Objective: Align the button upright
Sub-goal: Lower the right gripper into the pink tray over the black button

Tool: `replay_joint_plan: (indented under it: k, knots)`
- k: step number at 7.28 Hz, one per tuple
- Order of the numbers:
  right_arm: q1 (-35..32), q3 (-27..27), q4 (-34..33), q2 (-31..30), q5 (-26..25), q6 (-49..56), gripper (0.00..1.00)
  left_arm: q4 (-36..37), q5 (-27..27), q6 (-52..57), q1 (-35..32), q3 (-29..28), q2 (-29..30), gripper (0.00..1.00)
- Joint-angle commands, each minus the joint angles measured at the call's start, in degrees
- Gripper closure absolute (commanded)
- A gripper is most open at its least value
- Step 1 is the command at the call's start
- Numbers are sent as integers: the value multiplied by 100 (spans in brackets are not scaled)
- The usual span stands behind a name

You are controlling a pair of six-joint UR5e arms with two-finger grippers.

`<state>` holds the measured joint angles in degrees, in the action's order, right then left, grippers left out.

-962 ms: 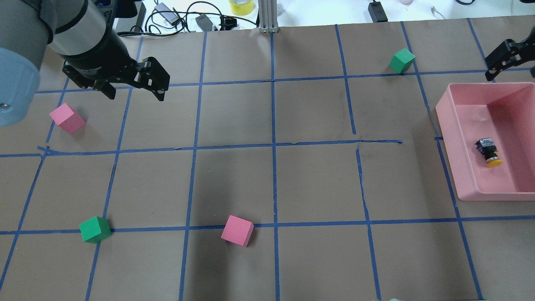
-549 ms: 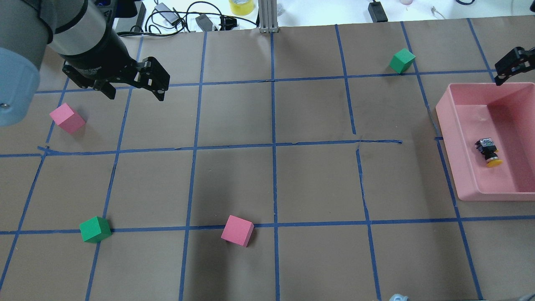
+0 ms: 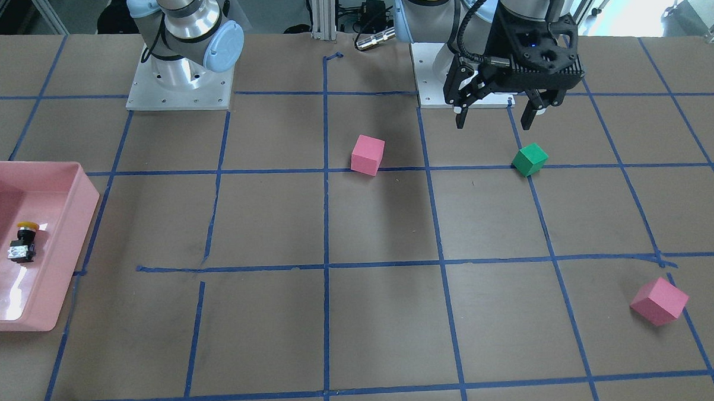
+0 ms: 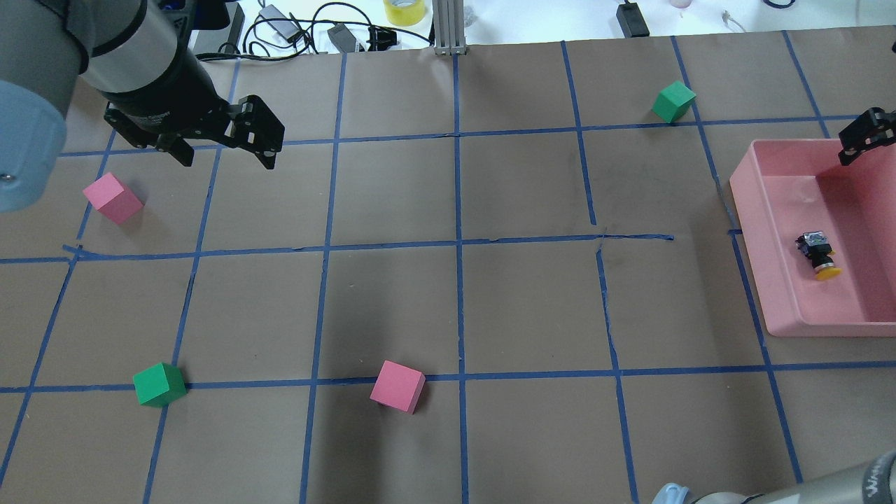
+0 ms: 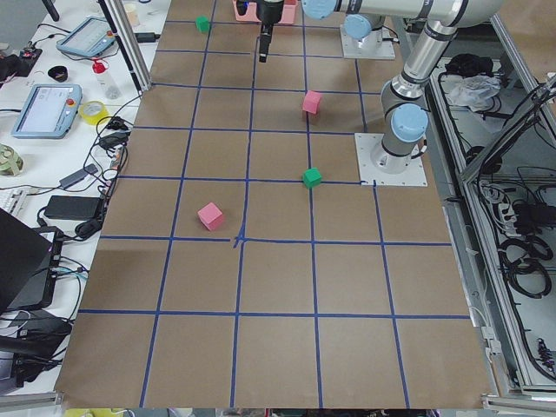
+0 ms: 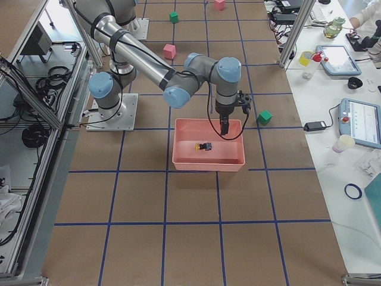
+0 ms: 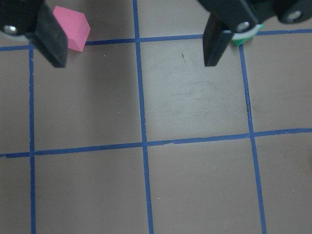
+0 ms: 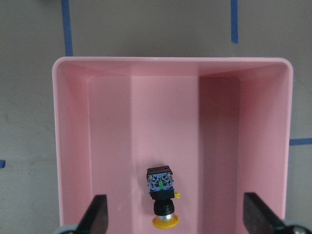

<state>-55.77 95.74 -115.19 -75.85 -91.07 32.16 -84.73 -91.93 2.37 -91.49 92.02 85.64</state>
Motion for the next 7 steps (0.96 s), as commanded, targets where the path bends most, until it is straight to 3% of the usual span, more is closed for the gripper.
replay_joint_plan:
  k: [1, 7]
  knots:
    - [31, 758, -983, 79, 28, -16, 1, 0, 0, 0, 0, 0, 5, 0]
    - [31, 947, -1339, 281, 371, 237, 1, 0, -9, 0, 0, 0, -12, 0]
